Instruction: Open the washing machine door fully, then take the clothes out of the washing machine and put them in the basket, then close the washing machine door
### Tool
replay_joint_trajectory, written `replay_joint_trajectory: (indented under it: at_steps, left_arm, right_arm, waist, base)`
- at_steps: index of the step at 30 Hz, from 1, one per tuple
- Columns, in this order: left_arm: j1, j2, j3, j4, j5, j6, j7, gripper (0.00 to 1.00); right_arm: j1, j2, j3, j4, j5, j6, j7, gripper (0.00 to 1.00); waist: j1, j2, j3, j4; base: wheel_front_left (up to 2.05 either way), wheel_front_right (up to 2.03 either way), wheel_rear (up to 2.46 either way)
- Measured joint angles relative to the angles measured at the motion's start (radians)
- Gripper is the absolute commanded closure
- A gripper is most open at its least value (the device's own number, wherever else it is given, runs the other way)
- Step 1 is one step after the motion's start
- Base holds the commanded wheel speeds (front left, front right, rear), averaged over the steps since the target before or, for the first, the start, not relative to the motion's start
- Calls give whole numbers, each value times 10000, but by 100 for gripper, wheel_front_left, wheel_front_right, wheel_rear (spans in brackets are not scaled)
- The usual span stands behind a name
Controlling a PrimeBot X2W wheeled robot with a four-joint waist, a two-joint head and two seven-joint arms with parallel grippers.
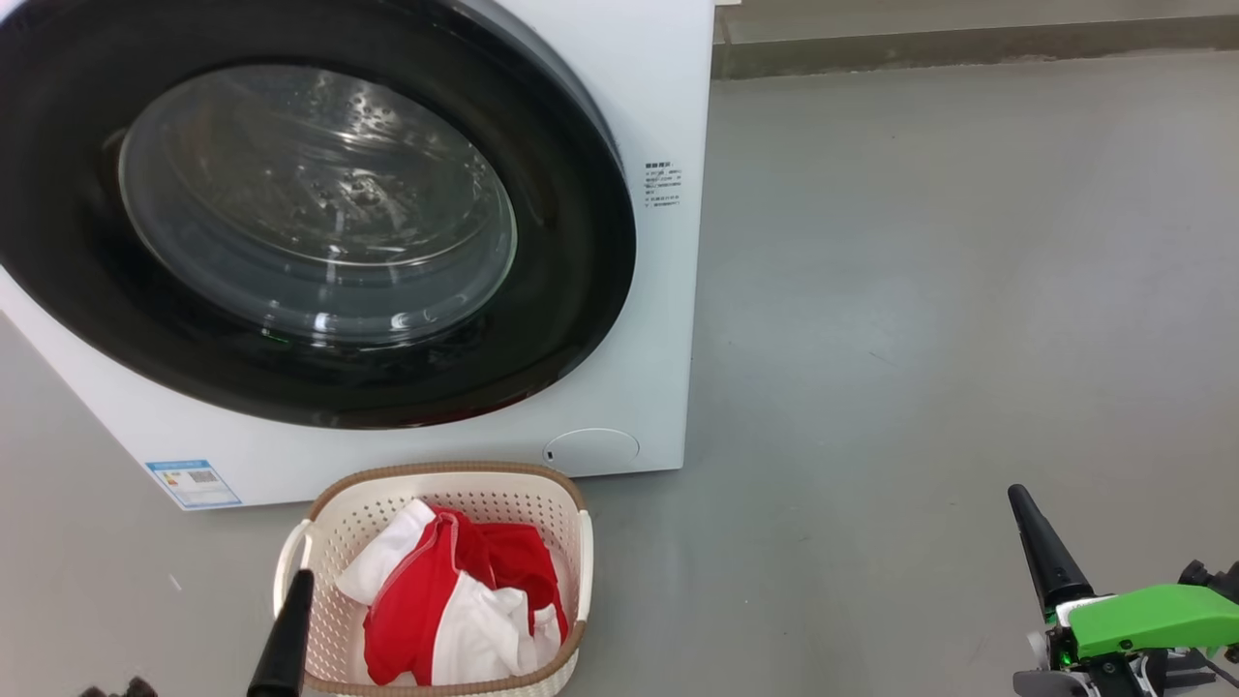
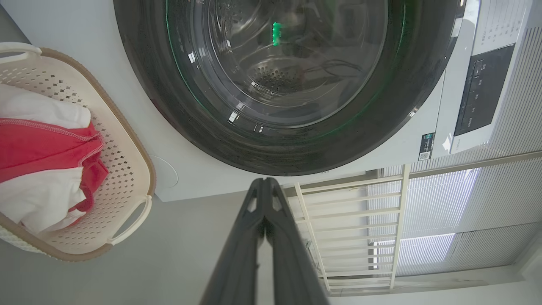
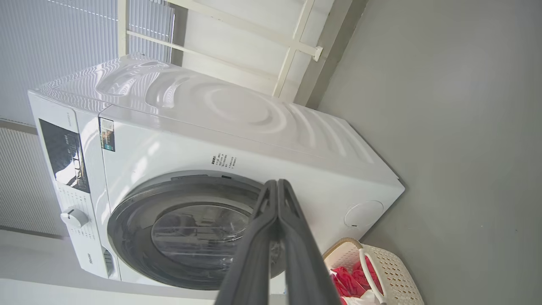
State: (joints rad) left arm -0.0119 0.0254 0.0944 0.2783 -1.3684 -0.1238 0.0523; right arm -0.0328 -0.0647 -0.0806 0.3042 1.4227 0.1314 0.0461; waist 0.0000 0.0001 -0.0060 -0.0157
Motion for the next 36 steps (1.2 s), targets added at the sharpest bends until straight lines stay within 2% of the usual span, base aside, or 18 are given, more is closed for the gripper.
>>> replay_joint_trajectory:
  at_steps: [19, 36]
  left_arm:
    - [-550, 23, -59, -61, -2230, 0, 541, 100]
    - [-569, 27, -67, -67, -2332, 0, 566, 100]
  right_arm:
    - [-241, 148, -414, -257, 1607, -2, 594, 100]
    - [-342, 161, -449, -295, 1862, -12, 610, 100]
  waist:
    - [0, 0, 90, 154]
    - [0, 0, 91, 157]
  base:
    - [0, 0, 0]
    - [0, 0, 0]
